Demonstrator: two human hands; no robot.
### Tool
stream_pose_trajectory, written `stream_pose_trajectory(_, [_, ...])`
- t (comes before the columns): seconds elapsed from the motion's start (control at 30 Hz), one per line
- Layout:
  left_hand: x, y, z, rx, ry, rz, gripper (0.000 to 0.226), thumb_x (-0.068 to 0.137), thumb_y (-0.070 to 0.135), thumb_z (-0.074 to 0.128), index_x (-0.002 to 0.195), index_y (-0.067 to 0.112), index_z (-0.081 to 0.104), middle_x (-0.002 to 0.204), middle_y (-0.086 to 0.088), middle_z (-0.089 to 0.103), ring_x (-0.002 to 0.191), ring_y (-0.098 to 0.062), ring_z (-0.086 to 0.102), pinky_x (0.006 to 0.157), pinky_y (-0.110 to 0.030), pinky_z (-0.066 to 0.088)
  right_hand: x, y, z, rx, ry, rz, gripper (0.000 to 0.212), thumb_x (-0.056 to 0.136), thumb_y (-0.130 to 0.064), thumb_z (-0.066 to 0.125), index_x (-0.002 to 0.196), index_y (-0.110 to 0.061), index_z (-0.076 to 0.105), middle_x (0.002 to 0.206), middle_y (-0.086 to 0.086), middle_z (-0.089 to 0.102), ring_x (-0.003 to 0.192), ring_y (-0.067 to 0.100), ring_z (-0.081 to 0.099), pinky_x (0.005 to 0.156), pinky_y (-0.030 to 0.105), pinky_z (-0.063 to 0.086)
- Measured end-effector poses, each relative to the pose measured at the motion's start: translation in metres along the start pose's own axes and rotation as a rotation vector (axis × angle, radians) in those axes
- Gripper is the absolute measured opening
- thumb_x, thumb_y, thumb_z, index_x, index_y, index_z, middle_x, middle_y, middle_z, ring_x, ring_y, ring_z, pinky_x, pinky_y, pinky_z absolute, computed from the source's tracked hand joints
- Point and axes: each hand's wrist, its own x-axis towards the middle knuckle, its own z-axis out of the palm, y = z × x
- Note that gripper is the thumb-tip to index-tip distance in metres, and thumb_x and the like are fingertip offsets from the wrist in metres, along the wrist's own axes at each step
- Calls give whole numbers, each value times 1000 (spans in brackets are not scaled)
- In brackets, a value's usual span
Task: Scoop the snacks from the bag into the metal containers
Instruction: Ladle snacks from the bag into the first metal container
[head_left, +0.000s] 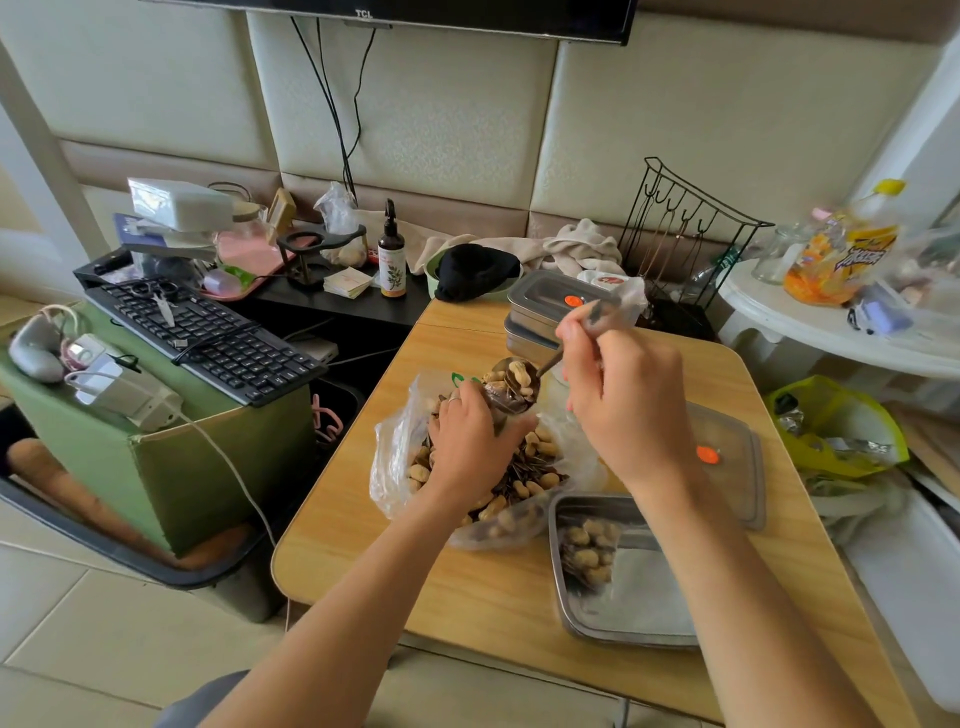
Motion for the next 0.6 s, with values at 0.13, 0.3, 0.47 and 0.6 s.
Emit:
stream_pose_trajectory(0.13, [2, -1, 3, -53, 11, -34, 57, 93, 61, 64, 120, 15, 43, 113, 2, 49, 108, -20, 42, 106, -43, 31, -2, -2, 4, -25, 19, -34, 23, 106, -8, 57, 89, -2, 71, 75, -13, 52, 61, -5, 45, 61, -2, 34])
stream_pose_trajectory(0.3, [1, -1, 3, -88, 17, -42, 57, 93, 58, 65, 123, 15, 42, 117, -1, 55, 114, -23, 46, 96, -38, 27, -2, -2, 5, -34, 0, -71, 23, 106, -8, 56, 89, -3, 70, 71, -12, 50, 59, 1, 47, 61, 0, 35])
stream_pose_trajectory(0.47, [-2, 0, 3, -73, 6, -39, 52, 94, 58, 63, 117, 18, 39, 114, 2, 50, 113, -22, 44, 93, -36, 24, -3, -6, 3, -34, 56, -94, 24, 105, -9, 54, 92, 1, 71, 74, -11, 49, 67, 0, 43, 63, -3, 32])
stream_pose_trajectory(0.6, [-2, 0, 4, -77, 10, -36, 49, 96, 55, 63, 118, 17, 40, 114, 0, 51, 113, -23, 45, 98, -41, 28, -4, -5, 3, -48, 32, -135, 20, 103, -5, 58, 89, 2, 69, 74, -11, 45, 69, -1, 37, 64, -3, 31])
